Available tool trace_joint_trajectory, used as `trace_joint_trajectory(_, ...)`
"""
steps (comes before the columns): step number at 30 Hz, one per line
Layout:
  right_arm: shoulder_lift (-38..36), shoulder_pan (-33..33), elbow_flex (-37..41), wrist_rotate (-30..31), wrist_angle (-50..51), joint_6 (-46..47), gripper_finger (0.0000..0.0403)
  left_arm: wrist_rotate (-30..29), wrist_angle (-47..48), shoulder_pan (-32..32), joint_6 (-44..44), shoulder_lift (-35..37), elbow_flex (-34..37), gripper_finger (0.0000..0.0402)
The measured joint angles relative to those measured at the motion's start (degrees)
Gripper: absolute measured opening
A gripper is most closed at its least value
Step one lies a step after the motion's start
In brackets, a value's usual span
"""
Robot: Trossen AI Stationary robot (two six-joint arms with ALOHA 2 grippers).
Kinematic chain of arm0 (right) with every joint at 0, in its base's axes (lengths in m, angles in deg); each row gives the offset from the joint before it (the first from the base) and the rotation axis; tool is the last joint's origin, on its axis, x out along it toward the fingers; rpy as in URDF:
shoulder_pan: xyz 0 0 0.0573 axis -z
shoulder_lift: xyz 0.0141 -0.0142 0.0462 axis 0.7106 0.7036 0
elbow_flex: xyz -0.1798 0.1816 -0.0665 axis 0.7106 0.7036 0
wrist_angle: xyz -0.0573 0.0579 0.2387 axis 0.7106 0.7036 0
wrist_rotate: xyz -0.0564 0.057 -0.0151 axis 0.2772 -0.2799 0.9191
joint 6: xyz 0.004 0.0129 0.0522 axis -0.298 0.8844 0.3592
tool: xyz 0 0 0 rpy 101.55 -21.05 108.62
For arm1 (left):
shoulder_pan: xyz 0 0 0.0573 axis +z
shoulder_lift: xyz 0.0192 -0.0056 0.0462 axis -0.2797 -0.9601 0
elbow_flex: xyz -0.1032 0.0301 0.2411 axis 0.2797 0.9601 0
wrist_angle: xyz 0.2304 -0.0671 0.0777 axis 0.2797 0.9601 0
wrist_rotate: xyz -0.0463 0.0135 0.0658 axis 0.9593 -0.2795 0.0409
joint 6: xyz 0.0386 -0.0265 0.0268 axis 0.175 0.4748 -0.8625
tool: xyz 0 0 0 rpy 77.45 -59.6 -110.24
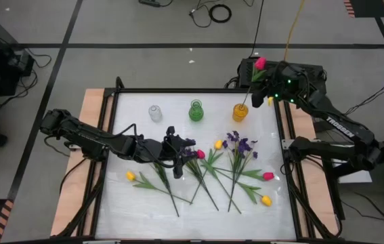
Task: Sort flowers into vase by color
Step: Put the left pink flower into the yellow vase
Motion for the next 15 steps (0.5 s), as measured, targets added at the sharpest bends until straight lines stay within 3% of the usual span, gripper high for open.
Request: trace_joint_trajectory(15,3.6,0.0,0.9,0.1,-0.8,0.2,0.0008,0.0,0.0,0.0,0.0,0.0,0.0,0.0216)
